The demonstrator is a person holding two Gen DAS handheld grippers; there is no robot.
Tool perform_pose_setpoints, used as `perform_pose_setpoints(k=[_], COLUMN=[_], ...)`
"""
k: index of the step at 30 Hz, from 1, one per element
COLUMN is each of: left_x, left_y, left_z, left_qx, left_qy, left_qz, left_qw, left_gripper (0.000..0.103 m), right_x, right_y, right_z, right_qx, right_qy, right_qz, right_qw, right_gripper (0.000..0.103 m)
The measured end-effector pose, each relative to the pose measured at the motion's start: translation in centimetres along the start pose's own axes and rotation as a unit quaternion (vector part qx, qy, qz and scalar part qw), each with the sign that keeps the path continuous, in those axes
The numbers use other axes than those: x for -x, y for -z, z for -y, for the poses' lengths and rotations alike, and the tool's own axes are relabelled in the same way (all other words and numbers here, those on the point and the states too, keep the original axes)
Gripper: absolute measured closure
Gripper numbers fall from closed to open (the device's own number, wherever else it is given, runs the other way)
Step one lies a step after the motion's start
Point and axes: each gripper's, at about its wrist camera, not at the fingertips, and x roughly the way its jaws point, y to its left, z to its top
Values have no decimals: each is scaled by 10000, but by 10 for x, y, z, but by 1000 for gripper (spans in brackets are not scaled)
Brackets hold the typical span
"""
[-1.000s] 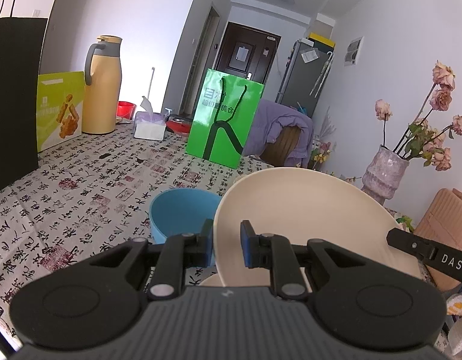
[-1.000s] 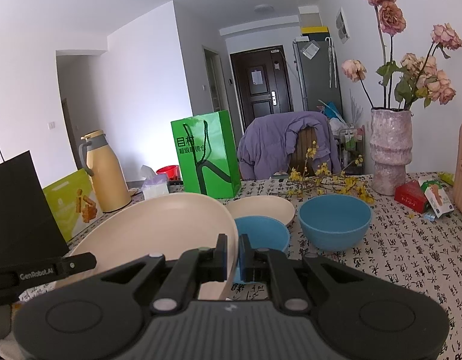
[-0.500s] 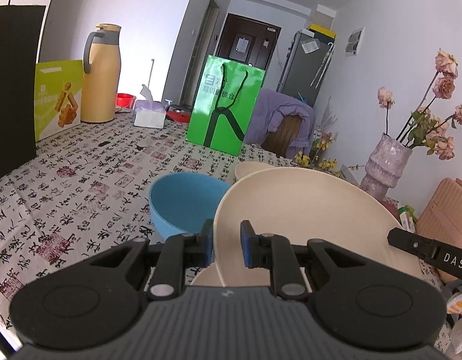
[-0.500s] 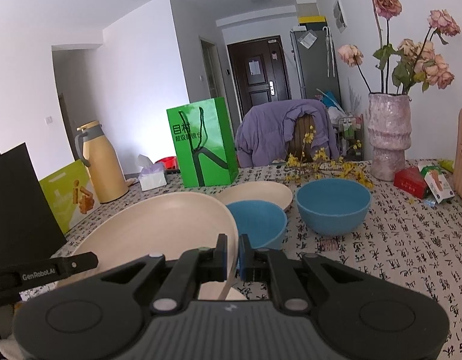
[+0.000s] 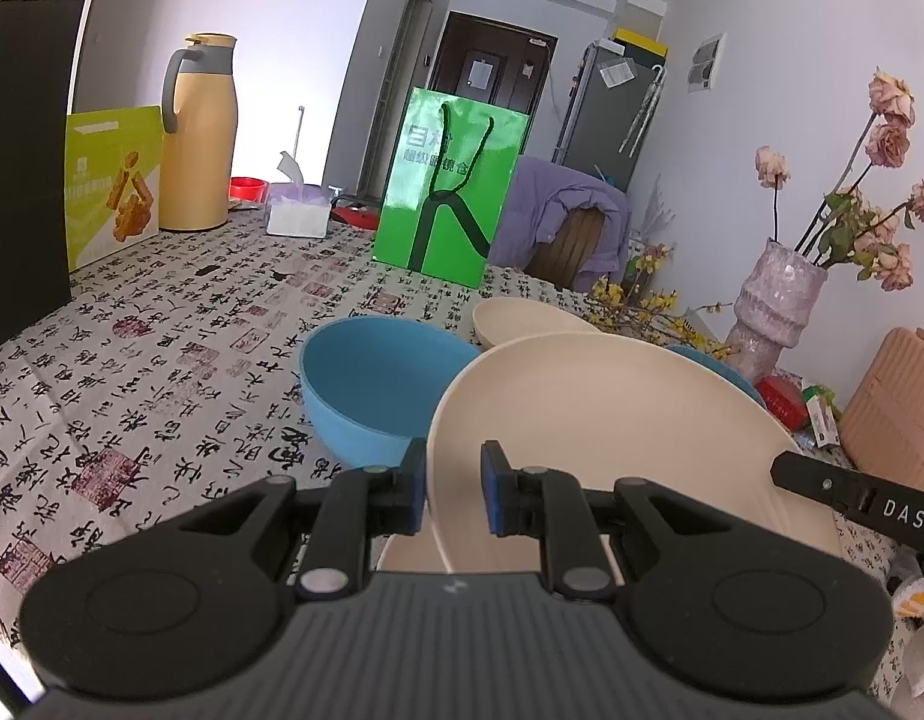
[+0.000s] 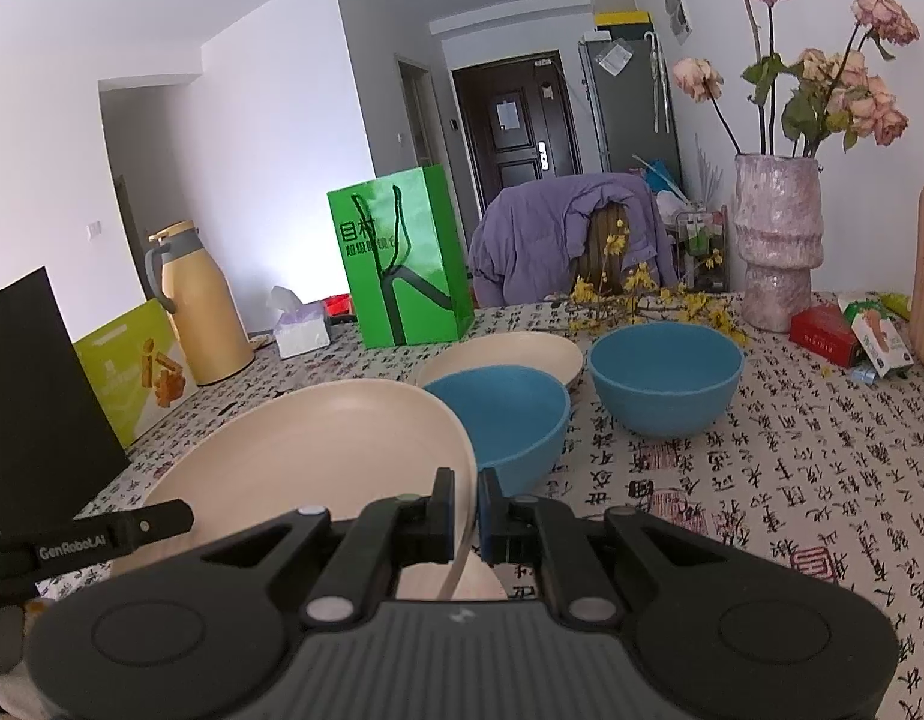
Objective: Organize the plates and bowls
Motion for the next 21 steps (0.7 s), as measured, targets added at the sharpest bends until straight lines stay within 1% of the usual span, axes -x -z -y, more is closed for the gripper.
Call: perform_pose_setpoints(k=[21], left_x=[-11], left_y=[14], left_z=[-2], left_qx=[-93], left_qy=[-117], left_qz=[-133], left_qw=[9998], left_gripper=[85], right_x=[-16], right_y=[21], right_z=[7], right_qx=[-116], right_qy=[-9], right_qz=[-327], right_qw=[9994], right_gripper=[95])
